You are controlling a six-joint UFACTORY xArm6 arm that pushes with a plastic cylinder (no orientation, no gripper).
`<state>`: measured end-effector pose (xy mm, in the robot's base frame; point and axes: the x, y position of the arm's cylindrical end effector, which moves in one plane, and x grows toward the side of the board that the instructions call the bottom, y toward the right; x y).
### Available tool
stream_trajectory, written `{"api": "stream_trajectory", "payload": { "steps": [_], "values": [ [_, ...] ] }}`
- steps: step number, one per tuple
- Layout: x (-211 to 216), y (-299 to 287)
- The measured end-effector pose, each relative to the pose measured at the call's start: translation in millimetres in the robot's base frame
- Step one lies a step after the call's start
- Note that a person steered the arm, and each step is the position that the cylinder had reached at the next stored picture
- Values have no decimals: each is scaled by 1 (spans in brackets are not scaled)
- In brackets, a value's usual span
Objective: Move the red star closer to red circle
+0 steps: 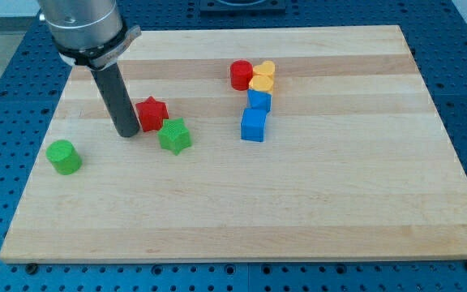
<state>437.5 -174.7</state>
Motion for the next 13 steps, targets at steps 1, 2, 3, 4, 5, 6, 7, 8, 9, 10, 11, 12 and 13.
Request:
{"api": "stream_trajectory", "payload": {
  "steps": [1,2,3,4,5,6,7,8,9,10,11,12,13],
  "values": [
    [1,9],
    [-8,32],
    [-41,45],
    [-70,45],
    [-69,45],
    [-57,45],
    [-63,44],
    [-83,57],
    [-91,62],
    [-85,61],
    [-82,42],
    [-96,26],
    [-105,23]
  ]
}}
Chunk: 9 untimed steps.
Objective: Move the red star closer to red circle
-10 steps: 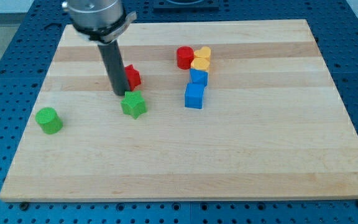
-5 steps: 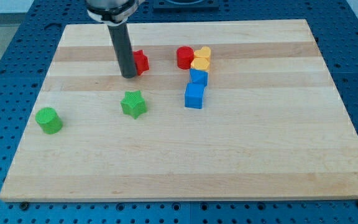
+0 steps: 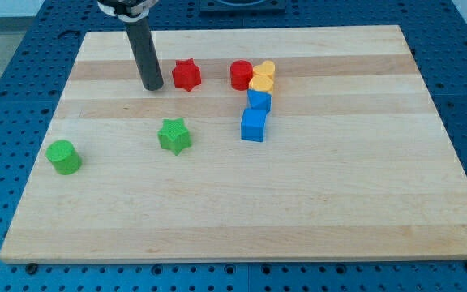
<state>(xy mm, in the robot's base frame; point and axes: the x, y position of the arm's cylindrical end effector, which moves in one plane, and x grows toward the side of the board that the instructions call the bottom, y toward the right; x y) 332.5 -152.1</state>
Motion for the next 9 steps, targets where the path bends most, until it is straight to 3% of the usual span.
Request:
{"api": "stream_trajectory", "payload": {
  "steps": [3,6,9],
  "values": [
    [-10,47],
    [-36,23],
    [-48,46]
  ]
}}
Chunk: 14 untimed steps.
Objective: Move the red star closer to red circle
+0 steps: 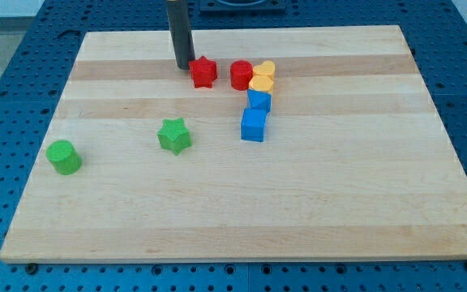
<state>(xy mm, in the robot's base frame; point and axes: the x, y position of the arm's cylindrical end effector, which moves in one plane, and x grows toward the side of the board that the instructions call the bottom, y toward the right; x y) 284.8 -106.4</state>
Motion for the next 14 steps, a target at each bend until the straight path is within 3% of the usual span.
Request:
{"api": "stream_trajectory", "payload": {
  "steps": [3,7,10,14],
  "values": [
    [0,-6],
    [0,34],
    [11,-36],
    [13,-26]
  ]
}}
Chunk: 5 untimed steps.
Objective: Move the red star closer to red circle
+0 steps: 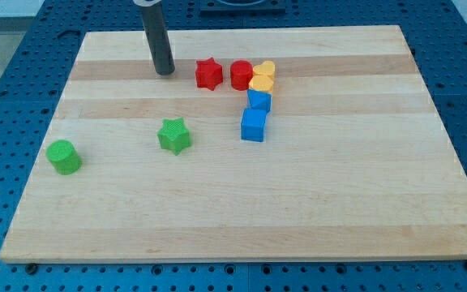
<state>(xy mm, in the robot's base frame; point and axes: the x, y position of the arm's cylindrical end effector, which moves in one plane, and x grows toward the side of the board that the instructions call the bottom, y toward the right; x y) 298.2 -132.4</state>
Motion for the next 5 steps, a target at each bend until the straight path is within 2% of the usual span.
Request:
{"api": "stream_trajectory", "payload": {
  "steps": [5],
  "values": [
    [0,58]
  ]
}}
